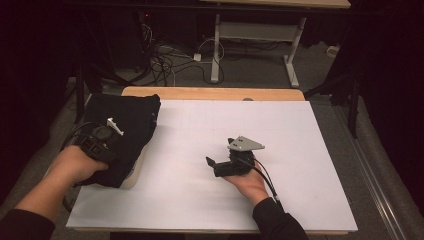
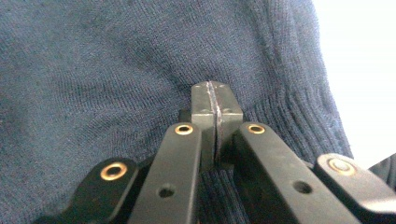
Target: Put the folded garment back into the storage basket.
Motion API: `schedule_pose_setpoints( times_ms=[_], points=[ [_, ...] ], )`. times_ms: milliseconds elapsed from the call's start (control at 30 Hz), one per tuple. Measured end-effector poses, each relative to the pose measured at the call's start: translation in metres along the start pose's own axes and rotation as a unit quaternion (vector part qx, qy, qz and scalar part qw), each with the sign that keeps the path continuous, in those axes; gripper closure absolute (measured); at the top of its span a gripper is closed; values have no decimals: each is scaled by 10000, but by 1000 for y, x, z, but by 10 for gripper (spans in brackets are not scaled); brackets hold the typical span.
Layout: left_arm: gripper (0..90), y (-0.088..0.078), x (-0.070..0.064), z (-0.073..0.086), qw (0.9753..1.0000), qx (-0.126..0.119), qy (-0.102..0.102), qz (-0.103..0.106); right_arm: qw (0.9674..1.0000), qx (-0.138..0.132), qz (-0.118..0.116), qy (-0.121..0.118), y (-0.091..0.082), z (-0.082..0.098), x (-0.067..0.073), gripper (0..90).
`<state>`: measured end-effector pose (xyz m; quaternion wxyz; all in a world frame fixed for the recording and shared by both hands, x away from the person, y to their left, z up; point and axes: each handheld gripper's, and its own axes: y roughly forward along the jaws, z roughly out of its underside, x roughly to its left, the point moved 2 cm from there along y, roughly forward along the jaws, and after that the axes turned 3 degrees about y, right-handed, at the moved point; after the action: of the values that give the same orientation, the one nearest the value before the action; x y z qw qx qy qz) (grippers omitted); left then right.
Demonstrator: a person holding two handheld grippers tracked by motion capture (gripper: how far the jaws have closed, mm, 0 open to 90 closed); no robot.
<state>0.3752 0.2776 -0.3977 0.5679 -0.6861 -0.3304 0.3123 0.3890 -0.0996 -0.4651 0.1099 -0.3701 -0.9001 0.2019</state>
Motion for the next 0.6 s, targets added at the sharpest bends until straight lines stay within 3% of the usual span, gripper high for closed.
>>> schedule_pose_setpoints(
  times_ms=[133,333,600],
  points=[
    [866,4,1,-2,10000,90,-42,-4,9999,-1,90,45,-17,14,-3,0],
    [865,12,0,-10,9994,328,63,-86,9996,52,295,7,-49,35,-10,0],
    [865,26,1,-16,9986,528,55,-25,9984,-97,560,47,-90,53,-18,0]
  ],
)
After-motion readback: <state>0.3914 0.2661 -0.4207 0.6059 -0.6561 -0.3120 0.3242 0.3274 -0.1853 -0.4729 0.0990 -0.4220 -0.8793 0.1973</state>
